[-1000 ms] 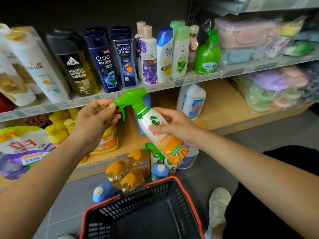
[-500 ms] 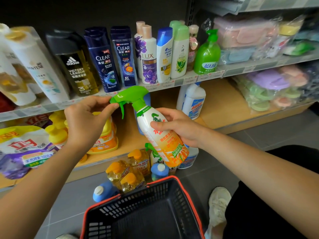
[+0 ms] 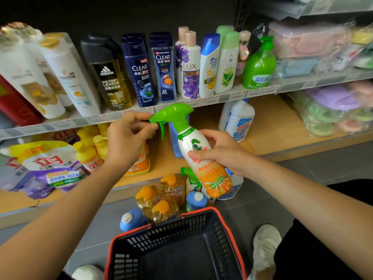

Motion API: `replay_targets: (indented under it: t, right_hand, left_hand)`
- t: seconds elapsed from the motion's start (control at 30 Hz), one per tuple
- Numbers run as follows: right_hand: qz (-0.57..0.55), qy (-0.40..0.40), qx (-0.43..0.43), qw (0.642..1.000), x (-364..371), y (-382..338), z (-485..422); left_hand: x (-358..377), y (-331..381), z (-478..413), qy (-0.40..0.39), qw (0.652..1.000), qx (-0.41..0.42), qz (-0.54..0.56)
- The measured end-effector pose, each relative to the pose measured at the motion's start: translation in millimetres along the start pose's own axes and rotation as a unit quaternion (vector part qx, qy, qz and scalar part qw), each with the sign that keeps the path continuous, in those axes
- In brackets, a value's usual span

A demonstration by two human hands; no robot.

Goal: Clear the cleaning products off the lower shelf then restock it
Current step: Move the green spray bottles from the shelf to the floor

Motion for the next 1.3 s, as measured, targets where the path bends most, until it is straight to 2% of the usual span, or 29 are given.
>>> replay_targets:
  t: [0.1, 0.2, 0.27, 0.37, 0.47, 0.57, 0.7, 0.77, 0.83, 0.93, 1.0, 1.07, 1.13, 1.2, 1.3]
  right_hand:
    - [0.041, 0.030, -0.032, 0.998, 3.3, 2.9, 0.1]
    - [0.055, 0.053, -0.051, 0.996, 5.7, 8.2, -0.1]
    - [0.060, 0.067, -0.061, 0.994, 7.2, 10.0, 0.5]
    - [0.091, 0.113, -0.081, 0.986, 12.4, 12.8, 1.8]
    - [0.109, 0.125, -0.092, 0.982, 21.7, 15.3, 3.5]
    - [0.081, 0.078, -0.082, 0.990, 34.1, 17.6, 6.9]
    - [0.006, 0.023, -0.050, 0.998, 38.4, 16.2, 10.7]
    - [-0.039, -0.022, -0.016, 0.999, 37.4, 14.9, 10.9]
    - [-0.098, -0.092, 0.041, 0.990, 37.7, 15.7, 10.9]
    - [-0.157, -0.203, 0.119, 0.959, 37.1, 14.5, 13.1]
    - [-0.168, -0.225, 0.130, 0.951, 36.1, 13.3, 13.5]
    - [-0.158, -0.206, 0.112, 0.959, 38.9, 13.3, 12.6]
    - [-0.125, -0.153, 0.076, 0.977, 43.0, 16.3, 12.0]
    - [-0.062, -0.094, 0.037, 0.993, 44.7, 19.1, 12.0]
    - [0.040, -0.035, -0.018, 0.998, 44.4, 22.2, 13.3]
  left_hand:
    - [8.1, 4.2, 9.0, 0.026, 0.997, -0.042, 0.050]
    - [13.1, 9.4, 18.3, 0.084, 0.989, -0.066, 0.102]
    - [17.2, 11.9, 23.2, 0.085, 0.987, -0.080, 0.106]
    - [28.7, 8.9, 36.8, 0.018, 0.983, -0.148, 0.106]
    - [40.4, 9.2, 47.0, -0.077, 0.959, -0.223, 0.157]
    - [42.9, 12.9, 44.7, -0.100, 0.942, -0.231, 0.222]
    - [38.0, 13.3, 41.6, -0.079, 0.938, -0.221, 0.255]
    - [32.7, 13.6, 38.3, -0.064, 0.929, -0.241, 0.273]
    - [27.6, 13.2, 32.2, -0.058, 0.916, -0.263, 0.296]
    - [20.1, 16.9, 22.8, -0.058, 0.899, -0.278, 0.334]
    - [16.4, 20.3, 19.0, -0.053, 0.894, -0.277, 0.349]
    - [13.1, 21.3, 17.1, -0.044, 0.903, -0.263, 0.336]
    - [10.6, 18.5, 16.1, -0.037, 0.921, -0.240, 0.305]
    - [8.9, 14.1, 16.8, -0.029, 0.931, -0.229, 0.283]
    - [9.3, 9.1, 21.9, 0.000, 0.939, -0.225, 0.260]
Point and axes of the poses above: each hand's wrist, its own z-axis away from the middle knuckle, its own x-axis out of the palm, y = z × x, the point moved 1 cm from there along -z, towards the middle knuckle, and after that the axes turned 6 degrees about y, right-handed, at the moved point
